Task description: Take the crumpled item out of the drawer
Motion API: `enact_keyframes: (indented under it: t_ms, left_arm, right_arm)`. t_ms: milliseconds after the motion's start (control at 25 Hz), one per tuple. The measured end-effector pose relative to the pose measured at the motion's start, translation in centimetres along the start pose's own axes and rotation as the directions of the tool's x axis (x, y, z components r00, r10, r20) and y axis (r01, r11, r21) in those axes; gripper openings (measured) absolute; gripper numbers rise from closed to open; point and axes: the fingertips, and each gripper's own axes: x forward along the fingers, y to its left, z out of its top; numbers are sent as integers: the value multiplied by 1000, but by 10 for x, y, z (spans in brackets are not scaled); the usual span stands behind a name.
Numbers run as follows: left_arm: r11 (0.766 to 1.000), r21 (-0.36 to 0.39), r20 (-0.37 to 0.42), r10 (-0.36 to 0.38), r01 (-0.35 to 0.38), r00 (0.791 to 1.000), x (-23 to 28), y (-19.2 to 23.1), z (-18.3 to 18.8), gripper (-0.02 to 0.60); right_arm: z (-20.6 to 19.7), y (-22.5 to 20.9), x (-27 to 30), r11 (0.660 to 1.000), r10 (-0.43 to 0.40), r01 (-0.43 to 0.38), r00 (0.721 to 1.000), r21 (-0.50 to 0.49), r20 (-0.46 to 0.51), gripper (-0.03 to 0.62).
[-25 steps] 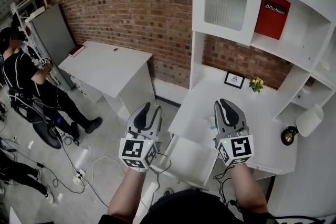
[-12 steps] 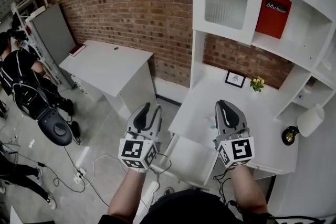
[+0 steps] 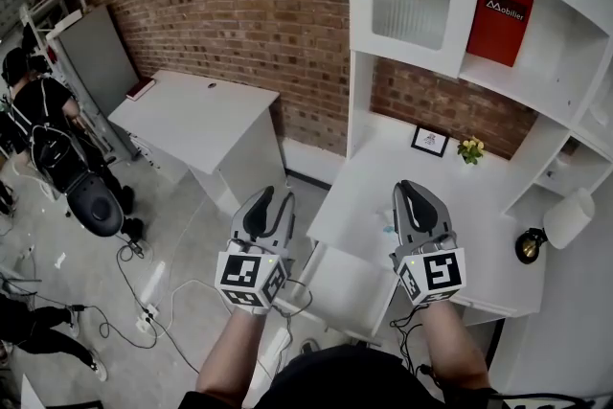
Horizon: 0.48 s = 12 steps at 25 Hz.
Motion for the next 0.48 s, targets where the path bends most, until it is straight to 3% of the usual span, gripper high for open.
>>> enact_keyframes:
  t_ms: [480]
  left_arm:
    - [1000, 7, -24, 13, -13, 1000, 14, -6, -7, 144]
  right_arm:
    - [-13, -18, 6, 1000, 4, -4, 1000, 24, -12, 26]
